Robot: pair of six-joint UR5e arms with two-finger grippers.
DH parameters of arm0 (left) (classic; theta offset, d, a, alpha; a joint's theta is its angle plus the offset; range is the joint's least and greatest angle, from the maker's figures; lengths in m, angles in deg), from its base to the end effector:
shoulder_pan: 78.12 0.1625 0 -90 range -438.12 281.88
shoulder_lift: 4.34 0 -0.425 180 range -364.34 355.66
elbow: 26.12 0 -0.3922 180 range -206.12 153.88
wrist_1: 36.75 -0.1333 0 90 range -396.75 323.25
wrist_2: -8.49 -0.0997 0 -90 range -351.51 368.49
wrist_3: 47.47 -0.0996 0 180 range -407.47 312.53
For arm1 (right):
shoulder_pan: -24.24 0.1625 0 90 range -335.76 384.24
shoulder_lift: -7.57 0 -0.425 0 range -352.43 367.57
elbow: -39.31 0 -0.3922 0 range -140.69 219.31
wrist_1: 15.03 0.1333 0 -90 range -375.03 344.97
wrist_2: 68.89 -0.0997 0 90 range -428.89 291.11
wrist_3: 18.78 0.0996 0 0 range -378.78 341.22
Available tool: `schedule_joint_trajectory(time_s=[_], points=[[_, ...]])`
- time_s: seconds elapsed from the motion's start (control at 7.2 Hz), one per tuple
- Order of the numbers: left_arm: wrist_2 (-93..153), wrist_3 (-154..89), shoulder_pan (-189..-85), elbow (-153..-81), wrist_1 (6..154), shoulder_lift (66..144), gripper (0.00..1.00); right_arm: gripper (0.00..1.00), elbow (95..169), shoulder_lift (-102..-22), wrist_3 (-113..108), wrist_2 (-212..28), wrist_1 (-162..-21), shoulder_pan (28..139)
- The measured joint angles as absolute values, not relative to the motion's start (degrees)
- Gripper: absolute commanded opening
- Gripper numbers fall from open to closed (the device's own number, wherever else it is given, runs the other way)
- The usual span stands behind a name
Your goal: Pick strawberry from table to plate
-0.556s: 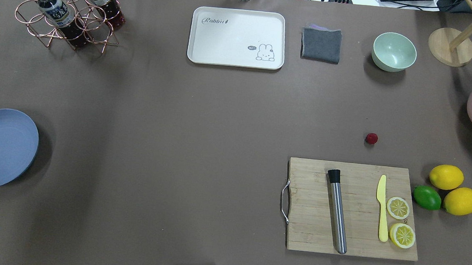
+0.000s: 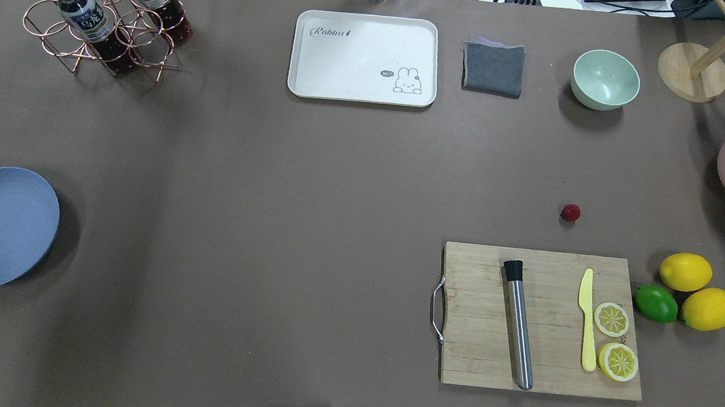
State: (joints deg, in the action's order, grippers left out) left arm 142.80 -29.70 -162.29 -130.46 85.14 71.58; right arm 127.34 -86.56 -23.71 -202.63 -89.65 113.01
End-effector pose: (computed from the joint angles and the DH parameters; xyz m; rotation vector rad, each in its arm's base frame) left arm -0.0216 -0.4155 0.5802 0.3667 0.8438 0.0234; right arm 0.0543 -0.4706 0.6830 0.1787 -0.7571 -0.1639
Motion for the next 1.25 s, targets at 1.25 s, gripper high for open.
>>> schedule_joint_trajectory(time_s=[1.25], points=[[140.1, -27.0, -154.5, -126.3, 88.6, 71.5, 0.97, 1.00, 128.8, -87.4, -21.8, -203.4, -89.7, 113.2]])
